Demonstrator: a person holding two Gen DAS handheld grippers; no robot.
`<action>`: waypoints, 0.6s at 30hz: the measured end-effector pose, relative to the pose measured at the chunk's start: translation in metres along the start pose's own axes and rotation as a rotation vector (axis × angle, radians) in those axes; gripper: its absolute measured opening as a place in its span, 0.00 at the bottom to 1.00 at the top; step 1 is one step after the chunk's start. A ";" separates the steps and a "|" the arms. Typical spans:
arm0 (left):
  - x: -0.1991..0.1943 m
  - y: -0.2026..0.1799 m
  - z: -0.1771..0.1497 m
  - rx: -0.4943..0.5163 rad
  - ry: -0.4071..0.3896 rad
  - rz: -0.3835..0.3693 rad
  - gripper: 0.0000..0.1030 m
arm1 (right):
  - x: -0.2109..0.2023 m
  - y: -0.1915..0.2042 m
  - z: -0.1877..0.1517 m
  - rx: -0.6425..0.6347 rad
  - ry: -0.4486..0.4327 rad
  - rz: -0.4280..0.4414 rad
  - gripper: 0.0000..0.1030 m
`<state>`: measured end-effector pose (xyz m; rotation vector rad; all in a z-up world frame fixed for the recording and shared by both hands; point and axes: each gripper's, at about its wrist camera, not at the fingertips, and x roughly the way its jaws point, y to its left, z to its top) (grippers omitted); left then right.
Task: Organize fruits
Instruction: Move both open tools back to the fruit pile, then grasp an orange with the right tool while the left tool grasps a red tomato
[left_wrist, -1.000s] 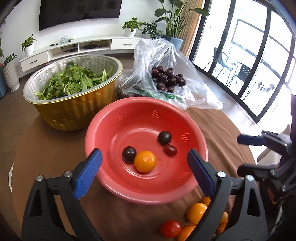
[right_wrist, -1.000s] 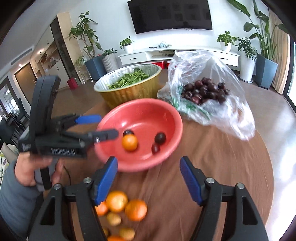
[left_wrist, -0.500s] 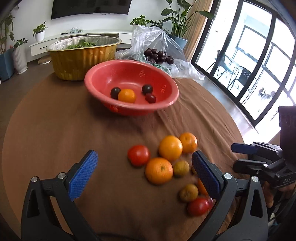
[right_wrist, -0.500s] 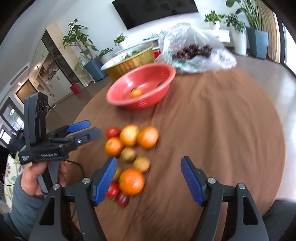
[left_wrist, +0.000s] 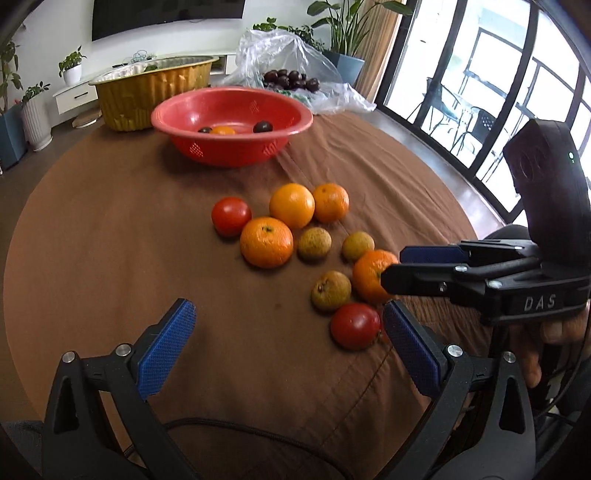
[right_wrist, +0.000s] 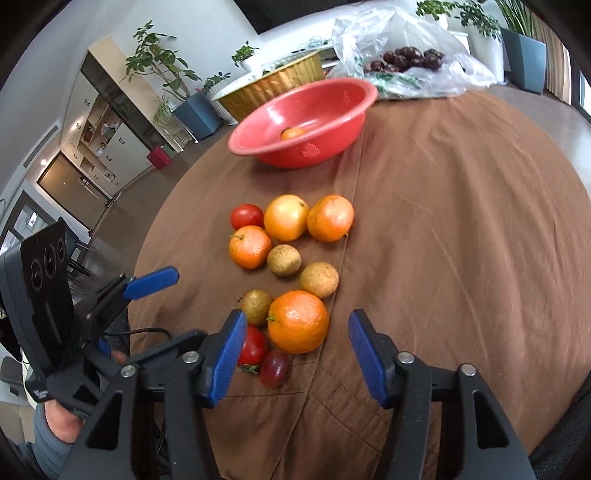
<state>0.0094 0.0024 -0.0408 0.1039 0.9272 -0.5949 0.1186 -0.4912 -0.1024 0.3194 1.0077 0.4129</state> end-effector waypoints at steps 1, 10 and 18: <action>0.000 -0.001 -0.001 0.005 0.005 -0.001 1.00 | 0.001 -0.001 0.000 0.005 0.003 0.003 0.59; 0.006 -0.003 -0.005 0.015 0.042 -0.011 1.00 | 0.010 0.000 -0.001 -0.001 0.040 0.032 0.46; 0.011 -0.010 -0.003 0.027 0.063 -0.029 1.00 | 0.008 -0.005 0.000 0.028 0.030 0.054 0.39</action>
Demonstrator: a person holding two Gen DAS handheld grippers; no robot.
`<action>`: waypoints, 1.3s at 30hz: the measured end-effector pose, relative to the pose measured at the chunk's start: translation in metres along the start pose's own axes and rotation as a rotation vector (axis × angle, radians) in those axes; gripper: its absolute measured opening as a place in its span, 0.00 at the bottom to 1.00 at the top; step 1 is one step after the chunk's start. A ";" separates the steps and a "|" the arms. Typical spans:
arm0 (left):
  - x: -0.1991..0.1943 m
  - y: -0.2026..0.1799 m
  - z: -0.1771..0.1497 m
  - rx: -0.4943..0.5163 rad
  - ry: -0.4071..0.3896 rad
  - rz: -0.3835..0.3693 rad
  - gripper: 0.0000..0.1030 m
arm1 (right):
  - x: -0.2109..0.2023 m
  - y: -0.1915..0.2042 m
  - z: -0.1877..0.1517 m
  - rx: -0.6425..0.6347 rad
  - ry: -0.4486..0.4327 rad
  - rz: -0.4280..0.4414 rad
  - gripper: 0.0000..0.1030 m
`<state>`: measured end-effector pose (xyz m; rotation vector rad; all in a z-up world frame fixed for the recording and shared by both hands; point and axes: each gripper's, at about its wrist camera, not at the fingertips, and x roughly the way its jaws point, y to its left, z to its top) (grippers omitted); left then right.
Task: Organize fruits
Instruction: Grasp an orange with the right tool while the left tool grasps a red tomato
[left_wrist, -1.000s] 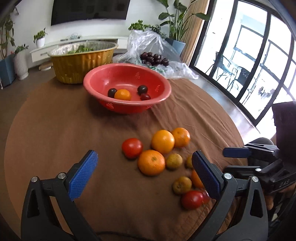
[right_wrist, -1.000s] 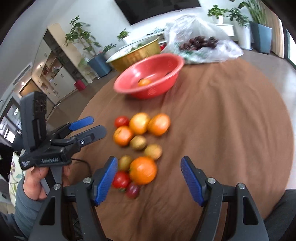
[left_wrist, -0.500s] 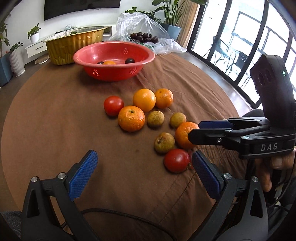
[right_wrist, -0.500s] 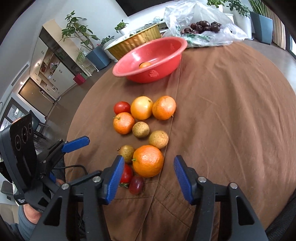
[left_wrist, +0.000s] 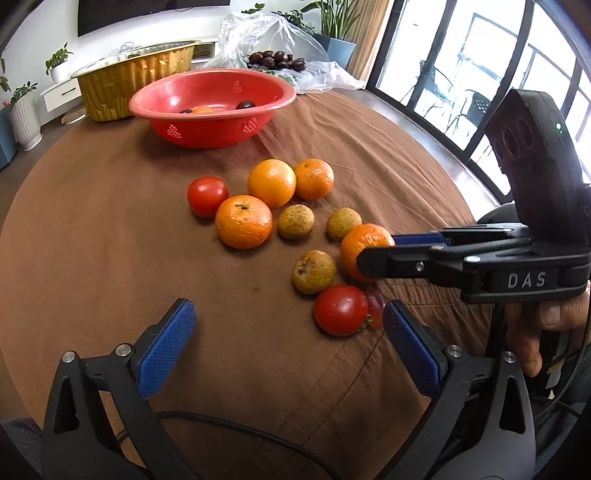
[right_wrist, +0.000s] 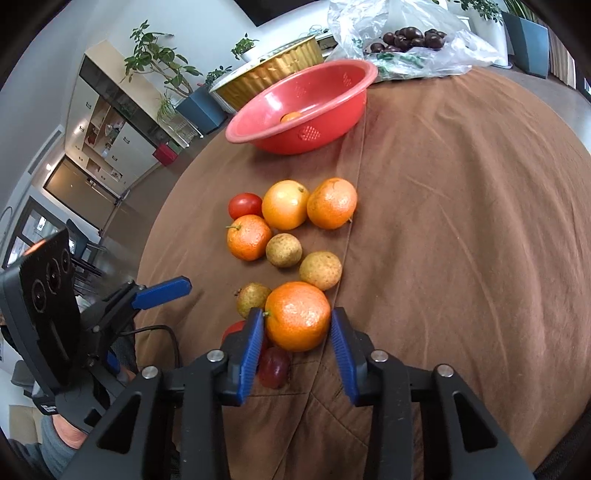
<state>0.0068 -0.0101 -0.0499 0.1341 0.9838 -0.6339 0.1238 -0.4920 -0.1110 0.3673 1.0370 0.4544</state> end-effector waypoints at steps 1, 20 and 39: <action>0.000 -0.002 0.000 0.000 0.001 -0.011 1.00 | -0.002 -0.001 0.001 0.001 -0.006 0.001 0.39; 0.012 -0.024 -0.002 0.053 0.045 -0.117 0.40 | -0.025 -0.020 0.001 0.049 -0.079 0.028 0.39; 0.013 -0.012 -0.006 0.021 0.052 -0.154 0.33 | -0.027 -0.019 0.000 0.041 -0.082 0.025 0.39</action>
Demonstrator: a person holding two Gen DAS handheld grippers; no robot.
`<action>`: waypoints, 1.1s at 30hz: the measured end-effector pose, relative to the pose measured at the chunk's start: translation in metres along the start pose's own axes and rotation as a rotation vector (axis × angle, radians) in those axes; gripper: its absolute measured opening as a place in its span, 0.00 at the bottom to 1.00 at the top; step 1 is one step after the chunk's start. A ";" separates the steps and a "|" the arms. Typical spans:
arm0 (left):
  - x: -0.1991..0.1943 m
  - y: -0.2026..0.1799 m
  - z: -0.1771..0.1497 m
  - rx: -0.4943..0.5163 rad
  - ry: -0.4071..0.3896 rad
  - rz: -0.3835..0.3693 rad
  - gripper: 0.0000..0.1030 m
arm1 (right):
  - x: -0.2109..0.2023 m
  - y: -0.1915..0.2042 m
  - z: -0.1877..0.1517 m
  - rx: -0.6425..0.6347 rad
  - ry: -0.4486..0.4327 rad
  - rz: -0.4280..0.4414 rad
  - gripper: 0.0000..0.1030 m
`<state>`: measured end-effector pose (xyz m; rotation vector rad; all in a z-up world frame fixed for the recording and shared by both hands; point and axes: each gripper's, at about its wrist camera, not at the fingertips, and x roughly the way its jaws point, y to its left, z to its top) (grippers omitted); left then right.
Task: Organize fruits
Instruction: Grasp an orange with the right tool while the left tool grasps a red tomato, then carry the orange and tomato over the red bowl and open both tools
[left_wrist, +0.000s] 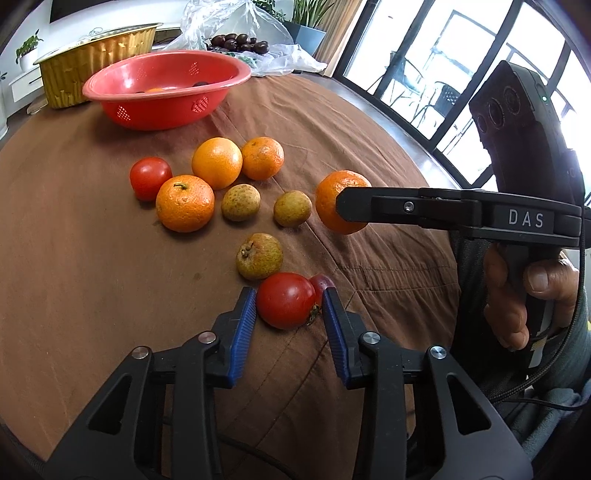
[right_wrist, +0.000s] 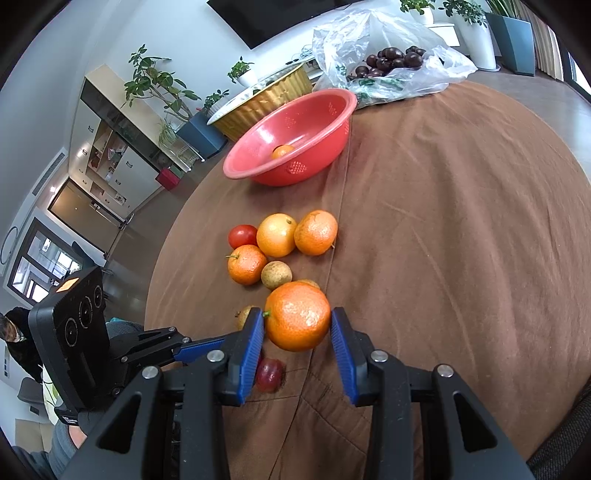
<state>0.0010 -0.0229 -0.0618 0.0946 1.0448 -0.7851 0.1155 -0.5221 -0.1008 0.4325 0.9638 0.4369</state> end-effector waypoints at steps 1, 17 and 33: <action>0.000 0.000 0.000 0.000 -0.001 0.000 0.32 | 0.000 0.000 0.000 0.001 0.000 0.000 0.39; -0.028 0.002 0.001 -0.004 -0.050 -0.004 0.32 | -0.008 0.005 0.005 -0.010 -0.022 -0.008 0.39; -0.090 0.062 0.097 0.015 -0.224 0.106 0.32 | -0.046 -0.001 0.057 -0.040 -0.133 -0.091 0.39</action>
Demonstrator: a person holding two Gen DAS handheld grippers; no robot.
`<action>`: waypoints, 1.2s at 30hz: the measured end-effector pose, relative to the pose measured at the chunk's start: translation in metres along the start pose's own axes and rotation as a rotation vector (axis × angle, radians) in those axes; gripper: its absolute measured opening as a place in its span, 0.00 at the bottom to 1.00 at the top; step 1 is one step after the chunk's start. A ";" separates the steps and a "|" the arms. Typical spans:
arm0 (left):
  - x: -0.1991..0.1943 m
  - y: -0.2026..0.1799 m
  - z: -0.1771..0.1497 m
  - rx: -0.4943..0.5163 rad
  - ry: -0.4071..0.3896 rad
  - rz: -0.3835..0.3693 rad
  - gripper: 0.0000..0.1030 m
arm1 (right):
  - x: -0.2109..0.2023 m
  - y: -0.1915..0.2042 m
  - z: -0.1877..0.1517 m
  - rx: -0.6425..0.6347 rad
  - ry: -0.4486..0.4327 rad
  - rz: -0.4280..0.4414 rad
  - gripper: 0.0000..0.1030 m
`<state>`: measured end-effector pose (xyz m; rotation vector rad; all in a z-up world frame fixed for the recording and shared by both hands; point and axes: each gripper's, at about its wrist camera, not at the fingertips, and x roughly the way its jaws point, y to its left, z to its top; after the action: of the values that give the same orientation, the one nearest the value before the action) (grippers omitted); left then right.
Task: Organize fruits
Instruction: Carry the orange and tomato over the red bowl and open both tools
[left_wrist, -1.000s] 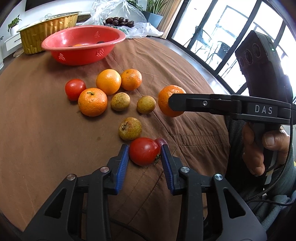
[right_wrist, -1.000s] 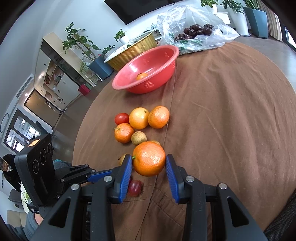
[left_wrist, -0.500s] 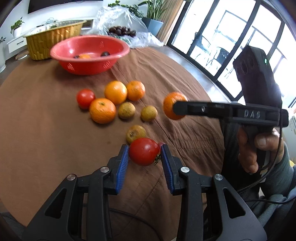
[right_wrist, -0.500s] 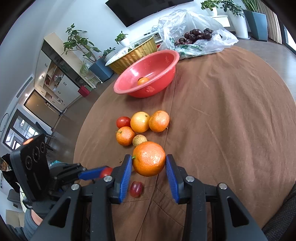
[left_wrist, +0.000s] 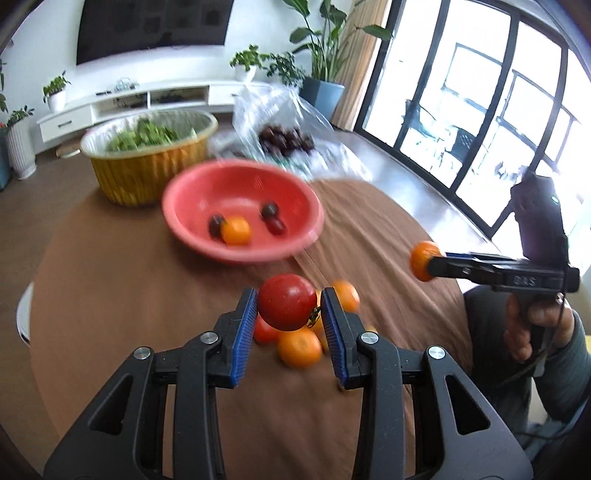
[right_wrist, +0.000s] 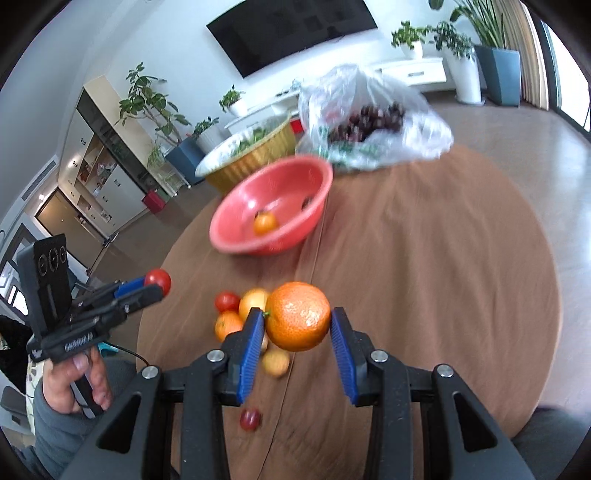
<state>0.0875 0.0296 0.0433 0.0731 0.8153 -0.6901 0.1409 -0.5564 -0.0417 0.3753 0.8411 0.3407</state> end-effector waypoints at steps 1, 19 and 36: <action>0.001 0.006 0.010 -0.001 -0.009 0.008 0.32 | -0.003 0.002 0.008 -0.013 -0.014 -0.008 0.39; 0.115 0.062 0.114 0.037 0.010 0.041 0.32 | 0.078 0.063 0.101 -0.254 0.015 -0.066 0.39; 0.163 0.083 0.099 0.018 0.059 0.047 0.33 | 0.171 0.058 0.089 -0.303 0.208 -0.167 0.39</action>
<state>0.2792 -0.0243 -0.0169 0.1288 0.8610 -0.6532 0.3072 -0.4473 -0.0731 -0.0133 0.9999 0.3493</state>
